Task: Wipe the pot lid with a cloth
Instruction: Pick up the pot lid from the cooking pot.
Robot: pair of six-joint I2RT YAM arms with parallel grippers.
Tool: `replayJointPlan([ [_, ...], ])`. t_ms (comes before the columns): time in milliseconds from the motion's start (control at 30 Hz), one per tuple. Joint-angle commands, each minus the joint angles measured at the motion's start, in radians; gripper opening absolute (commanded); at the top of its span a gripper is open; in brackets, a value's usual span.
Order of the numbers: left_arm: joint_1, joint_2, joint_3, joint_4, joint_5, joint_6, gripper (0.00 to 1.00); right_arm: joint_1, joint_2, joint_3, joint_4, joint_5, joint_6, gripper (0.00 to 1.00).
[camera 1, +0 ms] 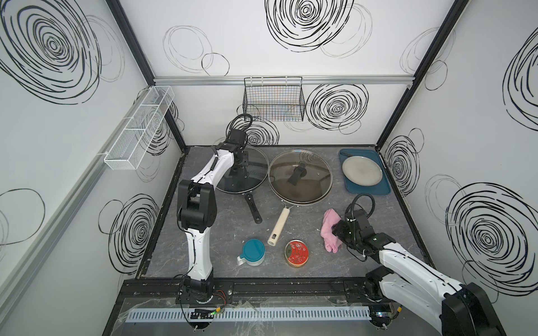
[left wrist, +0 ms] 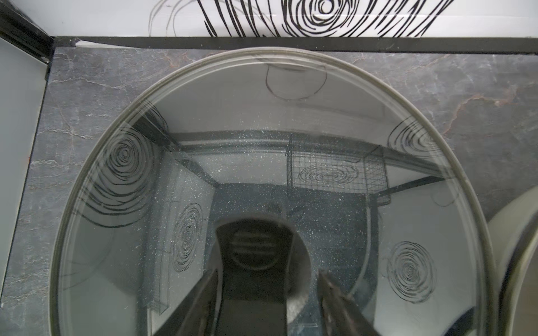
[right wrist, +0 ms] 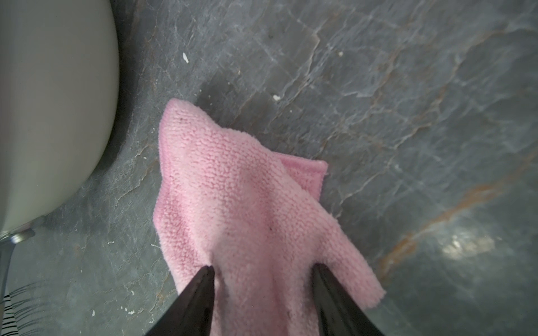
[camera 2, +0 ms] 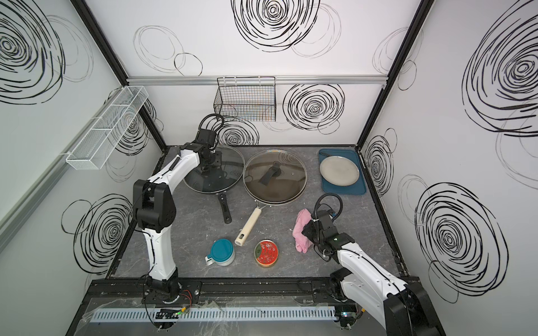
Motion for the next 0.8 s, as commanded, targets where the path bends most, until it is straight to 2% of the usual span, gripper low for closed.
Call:
replayJointPlan([
  [0, 0.012, 0.010, 0.021, -0.012, 0.021, 0.006, 0.57, 0.005, -0.010, 0.018, 0.006, 0.003, 0.010, 0.57],
  [400, 0.016, 0.055, 0.068, -0.045, 0.029, 0.012, 0.53, 0.007, -0.010, 0.006, 0.011, 0.005, 0.019, 0.58],
  [633, 0.018, 0.091, 0.111, -0.066, 0.028, 0.019, 0.45, 0.007, -0.007, 0.001, 0.019, 0.008, 0.019, 0.58],
  [767, 0.018, 0.108, 0.140, -0.086, 0.027, 0.024, 0.44, 0.007, -0.005, 0.002, 0.017, 0.009, 0.019, 0.58],
])
